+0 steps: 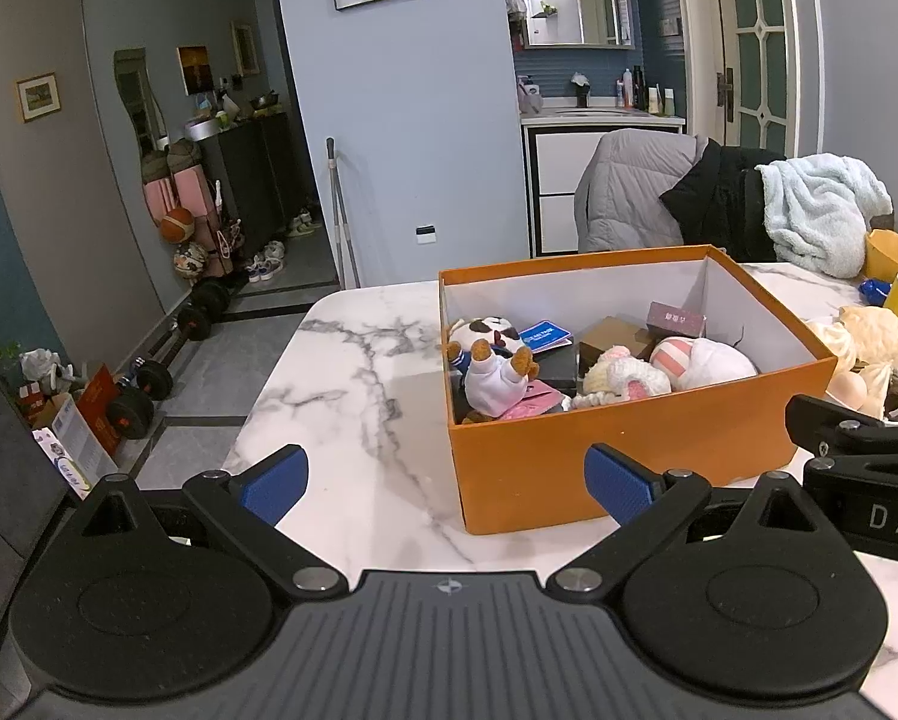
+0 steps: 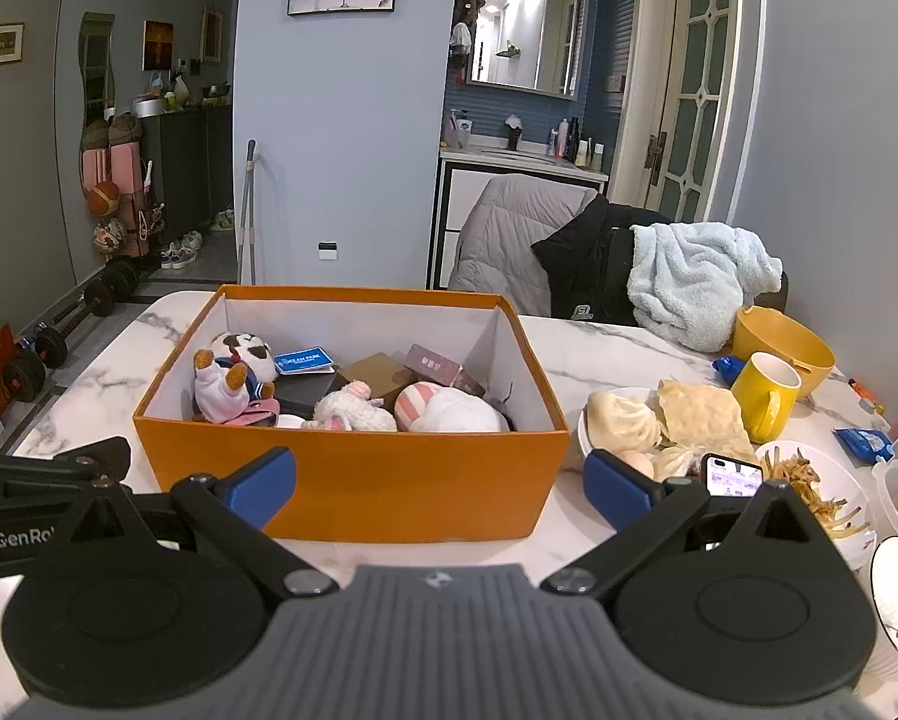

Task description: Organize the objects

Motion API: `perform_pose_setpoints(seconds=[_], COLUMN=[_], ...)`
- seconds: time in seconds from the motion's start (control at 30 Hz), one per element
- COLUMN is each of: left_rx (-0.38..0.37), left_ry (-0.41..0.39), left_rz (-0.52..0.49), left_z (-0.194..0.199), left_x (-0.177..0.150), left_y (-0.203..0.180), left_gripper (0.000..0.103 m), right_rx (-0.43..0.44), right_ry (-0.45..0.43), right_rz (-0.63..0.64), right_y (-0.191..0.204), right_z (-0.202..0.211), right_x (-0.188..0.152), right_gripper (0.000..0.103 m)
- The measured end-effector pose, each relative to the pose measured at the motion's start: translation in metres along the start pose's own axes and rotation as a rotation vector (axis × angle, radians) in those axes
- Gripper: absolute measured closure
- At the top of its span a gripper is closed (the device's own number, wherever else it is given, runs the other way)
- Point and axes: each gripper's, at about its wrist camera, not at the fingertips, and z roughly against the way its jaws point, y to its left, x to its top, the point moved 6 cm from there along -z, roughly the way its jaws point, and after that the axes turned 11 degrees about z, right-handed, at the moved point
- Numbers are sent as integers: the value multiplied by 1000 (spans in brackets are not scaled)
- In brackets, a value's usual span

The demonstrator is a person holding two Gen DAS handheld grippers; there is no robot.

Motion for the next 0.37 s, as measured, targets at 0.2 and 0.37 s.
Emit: perform_pose_setpoints(seconds=[0.2,0.37], left_rx=[0,-2], left_ry=[-2,-13], left_rz=[-1,-7], left_z=[0,-1], left_x=[0,0], left_y=[0,1], left_gripper=[0,0], right_rx=[-2,2], right_ry=[-1,-1], right_rz=[2,0], right_y=[-1,-1], right_z=[0,0], right_x=[-1,-1], right_gripper=[1,1])
